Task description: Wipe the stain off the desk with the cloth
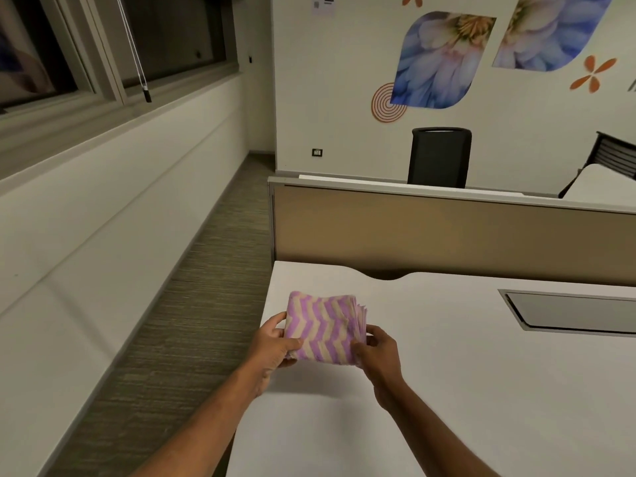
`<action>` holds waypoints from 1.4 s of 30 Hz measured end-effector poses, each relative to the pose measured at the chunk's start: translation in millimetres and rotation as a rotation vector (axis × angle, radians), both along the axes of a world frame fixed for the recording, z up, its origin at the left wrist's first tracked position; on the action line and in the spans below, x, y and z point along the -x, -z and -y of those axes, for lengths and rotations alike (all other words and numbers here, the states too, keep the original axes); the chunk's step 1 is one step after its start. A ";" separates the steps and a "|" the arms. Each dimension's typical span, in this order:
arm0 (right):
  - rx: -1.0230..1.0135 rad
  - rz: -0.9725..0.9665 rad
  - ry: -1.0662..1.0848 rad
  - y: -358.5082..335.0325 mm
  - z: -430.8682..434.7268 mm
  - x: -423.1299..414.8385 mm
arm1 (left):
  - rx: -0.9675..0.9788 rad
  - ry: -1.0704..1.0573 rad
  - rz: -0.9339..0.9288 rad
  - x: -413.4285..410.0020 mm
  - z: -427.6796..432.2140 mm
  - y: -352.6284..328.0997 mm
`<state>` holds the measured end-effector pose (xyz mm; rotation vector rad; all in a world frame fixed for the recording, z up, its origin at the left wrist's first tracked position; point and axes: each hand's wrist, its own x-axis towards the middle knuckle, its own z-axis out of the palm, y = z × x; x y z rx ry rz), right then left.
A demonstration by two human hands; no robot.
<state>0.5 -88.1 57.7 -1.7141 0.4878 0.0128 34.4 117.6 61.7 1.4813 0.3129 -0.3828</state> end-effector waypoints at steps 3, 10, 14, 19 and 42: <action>0.018 0.011 0.005 6.5 0.4 -22.5 | -0.009 -0.022 0.016 -20.7 3.8 10.7; 0.065 0.023 0.023 23.5 3.5 -64.0 | -0.048 -0.035 0.065 -60.4 9.2 35.7; 0.086 0.023 0.029 32.0 4.3 -84.3 | -0.069 -0.057 0.090 -78.5 13.2 48.2; 0.134 0.022 0.066 47.7 5.5 -100.0 | -0.099 -0.080 0.120 -91.7 19.4 63.8; 0.574 0.105 -0.077 71.9 12.0 -87.3 | -0.801 -0.018 0.444 -73.8 33.9 76.9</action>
